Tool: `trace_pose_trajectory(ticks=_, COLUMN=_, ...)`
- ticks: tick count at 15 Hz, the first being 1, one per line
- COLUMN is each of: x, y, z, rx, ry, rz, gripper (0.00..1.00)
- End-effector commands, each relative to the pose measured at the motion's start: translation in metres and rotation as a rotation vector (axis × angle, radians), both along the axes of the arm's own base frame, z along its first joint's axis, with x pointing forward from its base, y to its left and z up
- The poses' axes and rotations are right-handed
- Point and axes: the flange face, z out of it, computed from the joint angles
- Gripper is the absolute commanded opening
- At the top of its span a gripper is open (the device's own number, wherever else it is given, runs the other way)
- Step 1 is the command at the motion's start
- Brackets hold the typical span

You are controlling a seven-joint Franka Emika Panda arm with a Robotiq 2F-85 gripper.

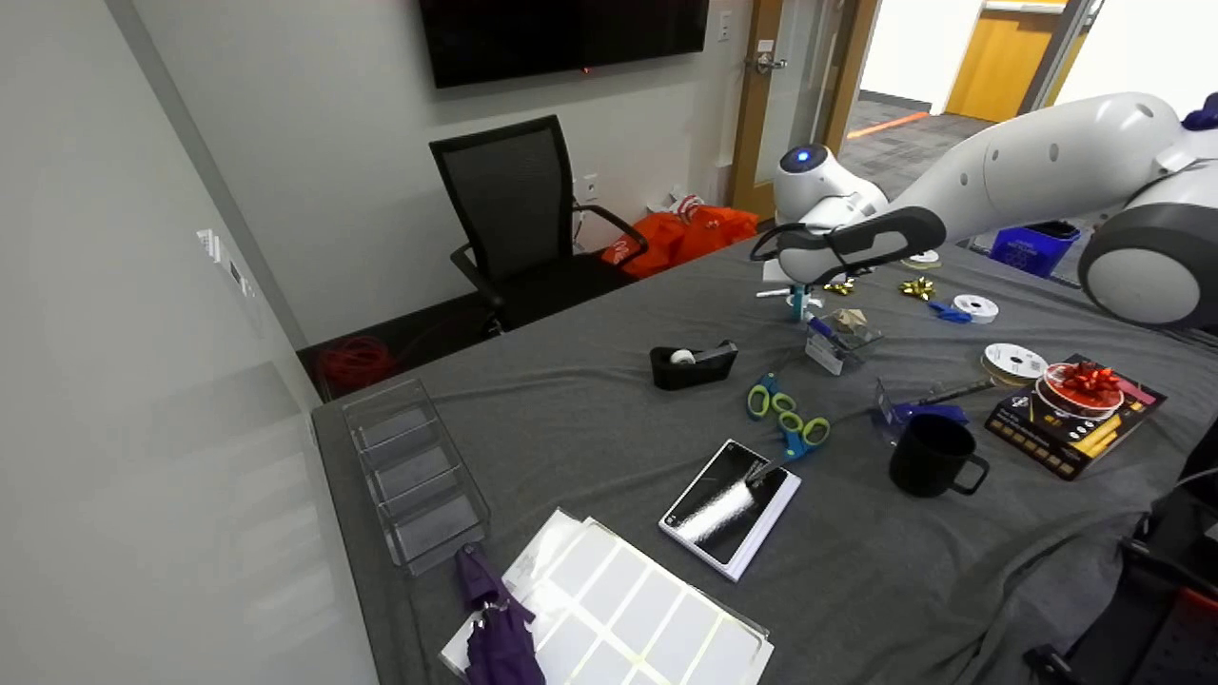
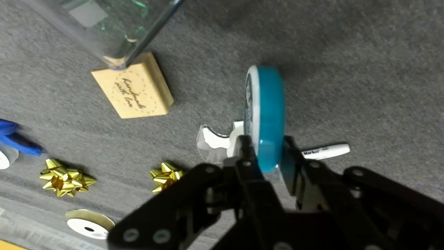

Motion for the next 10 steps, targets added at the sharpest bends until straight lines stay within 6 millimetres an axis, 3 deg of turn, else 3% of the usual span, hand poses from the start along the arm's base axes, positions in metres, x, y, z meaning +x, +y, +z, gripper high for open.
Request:
trace_pose_trajectory(ticks=1, x=0.002, y=-0.007, z=-0.013, rx=-0.018, ry=-0.027, rz=0.030, gripper=0.20)
trace_pose_trajectory(ticks=2, x=0.002, y=-0.007, z=-0.013, rx=-0.015, ry=-0.029, rz=0.030, gripper=0.48)
trace_pose_trajectory(ticks=3, x=0.001, y=-0.007, z=-0.012, rx=-0.015, ry=-0.026, rz=0.034, gripper=0.49)
trace_pose_trajectory(ticks=10, x=-0.003, y=-0.003, z=0.002, rx=0.003, ry=-0.008, rz=0.085, gripper=0.96)
